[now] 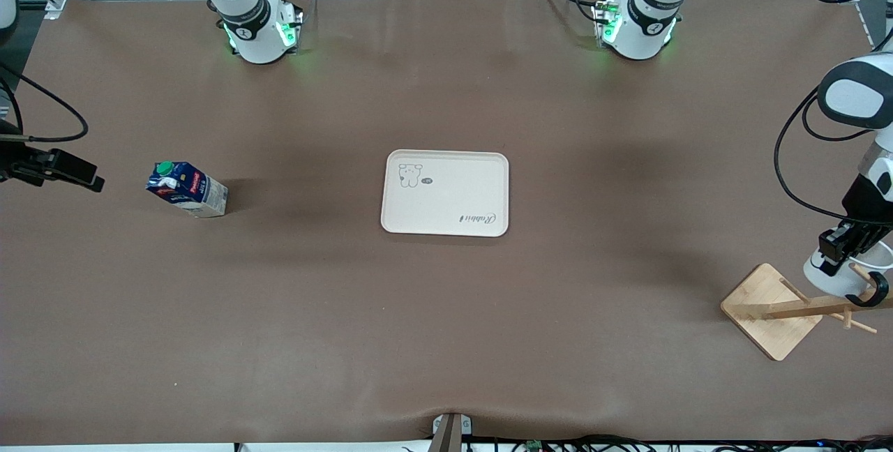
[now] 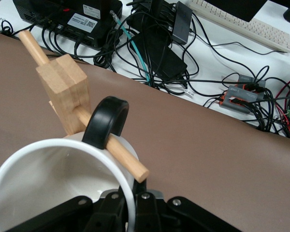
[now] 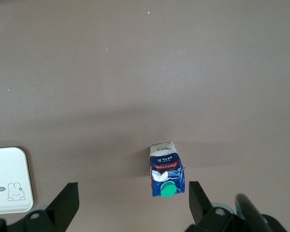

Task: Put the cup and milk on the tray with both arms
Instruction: 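Grasp the mug with the left gripper while the right gripper reaches the milk, then lift the mug with the left gripper while the right gripper grasps the milk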

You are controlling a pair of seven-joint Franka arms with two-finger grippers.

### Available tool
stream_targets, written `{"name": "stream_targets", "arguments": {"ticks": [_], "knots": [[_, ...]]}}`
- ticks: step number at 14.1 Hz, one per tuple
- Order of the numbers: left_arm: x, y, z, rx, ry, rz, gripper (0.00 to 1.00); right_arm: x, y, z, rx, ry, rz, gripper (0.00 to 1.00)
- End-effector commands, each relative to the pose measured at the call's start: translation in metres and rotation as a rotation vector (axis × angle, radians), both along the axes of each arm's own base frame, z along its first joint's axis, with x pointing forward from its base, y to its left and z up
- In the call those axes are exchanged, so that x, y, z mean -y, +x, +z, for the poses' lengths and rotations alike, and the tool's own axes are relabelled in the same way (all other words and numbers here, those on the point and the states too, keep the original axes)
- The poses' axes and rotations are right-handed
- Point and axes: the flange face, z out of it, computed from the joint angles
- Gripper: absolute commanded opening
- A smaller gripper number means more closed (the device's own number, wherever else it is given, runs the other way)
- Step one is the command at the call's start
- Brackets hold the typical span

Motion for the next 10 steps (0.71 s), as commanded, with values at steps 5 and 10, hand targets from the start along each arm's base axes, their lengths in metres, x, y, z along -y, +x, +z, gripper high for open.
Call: {"name": "stream_targets", "arguments": {"ticks": [5, 10], "knots": [[0.054, 0.002, 0.046, -0.089, -0.06, -0.126, 0.0, 0.009, 0.003, -0.043, -0.133, 0.029, 0.069, 1.0], [0.083, 0.001, 0.078, -0.213, -0.099, -0.205, 0.0, 0.007, -0.008, -0.062, -0.271, 0.043, 0.072, 1.0]]}}
